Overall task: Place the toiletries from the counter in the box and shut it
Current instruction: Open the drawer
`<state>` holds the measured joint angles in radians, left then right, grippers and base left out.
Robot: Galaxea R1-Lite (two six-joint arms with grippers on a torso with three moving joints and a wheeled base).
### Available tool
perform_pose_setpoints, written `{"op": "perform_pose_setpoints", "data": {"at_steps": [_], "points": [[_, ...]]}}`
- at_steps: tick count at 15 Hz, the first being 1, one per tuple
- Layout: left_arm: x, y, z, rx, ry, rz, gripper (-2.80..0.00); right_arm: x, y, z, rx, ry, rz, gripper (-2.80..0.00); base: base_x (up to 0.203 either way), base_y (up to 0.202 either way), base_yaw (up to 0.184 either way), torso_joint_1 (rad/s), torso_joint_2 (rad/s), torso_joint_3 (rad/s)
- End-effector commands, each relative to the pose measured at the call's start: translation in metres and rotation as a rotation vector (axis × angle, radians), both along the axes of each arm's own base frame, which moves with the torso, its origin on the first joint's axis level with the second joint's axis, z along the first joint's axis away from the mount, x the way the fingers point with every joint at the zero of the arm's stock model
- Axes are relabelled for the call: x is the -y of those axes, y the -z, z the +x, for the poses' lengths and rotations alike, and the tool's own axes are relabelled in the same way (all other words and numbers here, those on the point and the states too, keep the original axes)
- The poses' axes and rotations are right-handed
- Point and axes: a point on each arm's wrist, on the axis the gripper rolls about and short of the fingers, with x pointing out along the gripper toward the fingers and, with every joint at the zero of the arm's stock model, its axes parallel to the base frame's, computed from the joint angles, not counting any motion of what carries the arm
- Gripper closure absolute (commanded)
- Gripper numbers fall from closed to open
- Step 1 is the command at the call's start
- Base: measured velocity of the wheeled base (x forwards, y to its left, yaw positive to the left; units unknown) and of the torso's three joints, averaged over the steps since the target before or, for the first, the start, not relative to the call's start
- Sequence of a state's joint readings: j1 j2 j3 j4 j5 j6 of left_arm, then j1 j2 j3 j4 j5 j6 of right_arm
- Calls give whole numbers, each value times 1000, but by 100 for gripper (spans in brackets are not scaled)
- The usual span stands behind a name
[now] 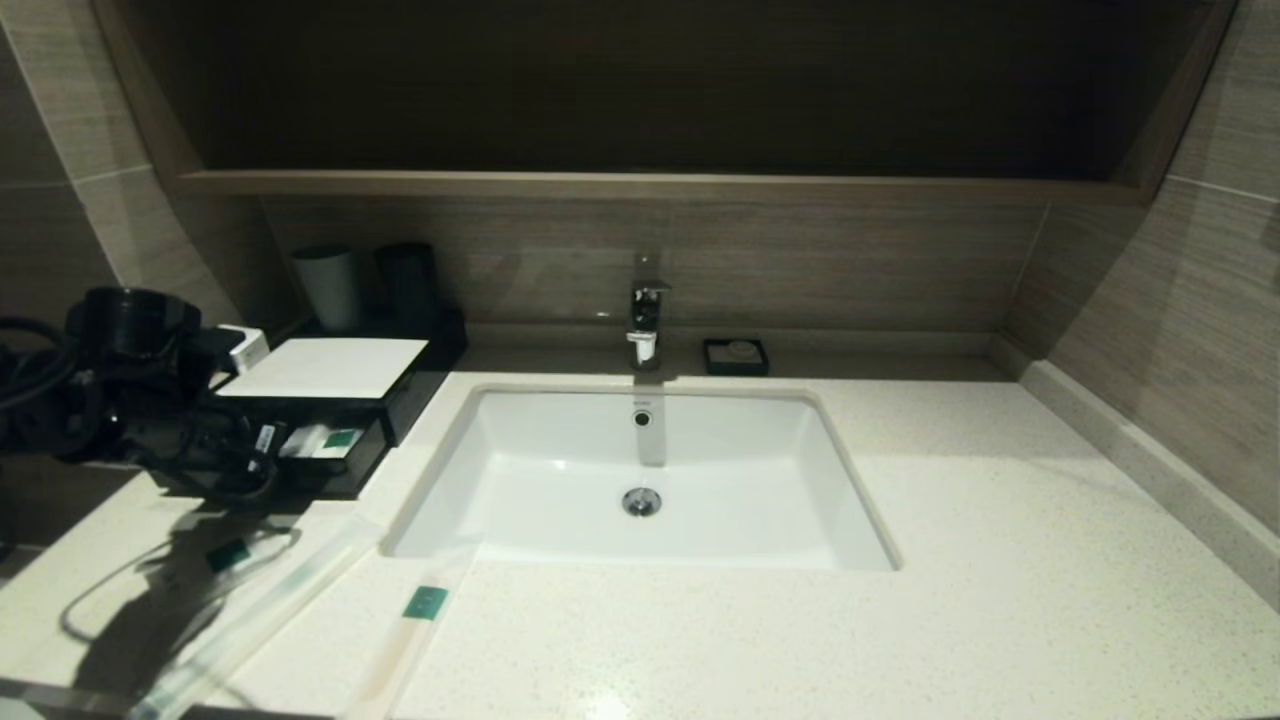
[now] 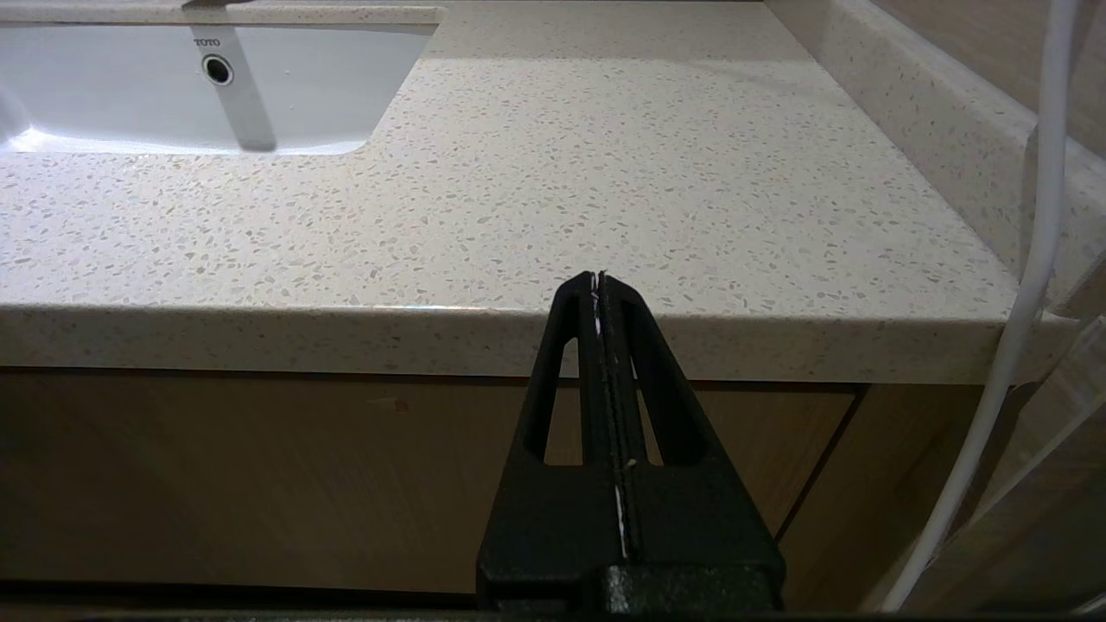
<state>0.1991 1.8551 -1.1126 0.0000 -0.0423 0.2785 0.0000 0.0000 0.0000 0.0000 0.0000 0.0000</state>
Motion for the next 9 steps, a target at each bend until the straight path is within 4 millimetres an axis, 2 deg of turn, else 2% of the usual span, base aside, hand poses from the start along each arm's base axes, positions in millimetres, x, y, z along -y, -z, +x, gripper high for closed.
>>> {"op": "perform_pose_setpoints", "data": {"at_steps": [1, 9], "points": [[0, 1, 0, -3, 2, 1, 0, 0, 0, 0, 0, 0, 0, 0, 0, 0, 0, 0, 0, 0], [1, -3, -8, -43, 0, -1, 0, 0, 0, 0, 0, 0, 0, 0, 0, 0, 0, 0, 0, 0]]}}
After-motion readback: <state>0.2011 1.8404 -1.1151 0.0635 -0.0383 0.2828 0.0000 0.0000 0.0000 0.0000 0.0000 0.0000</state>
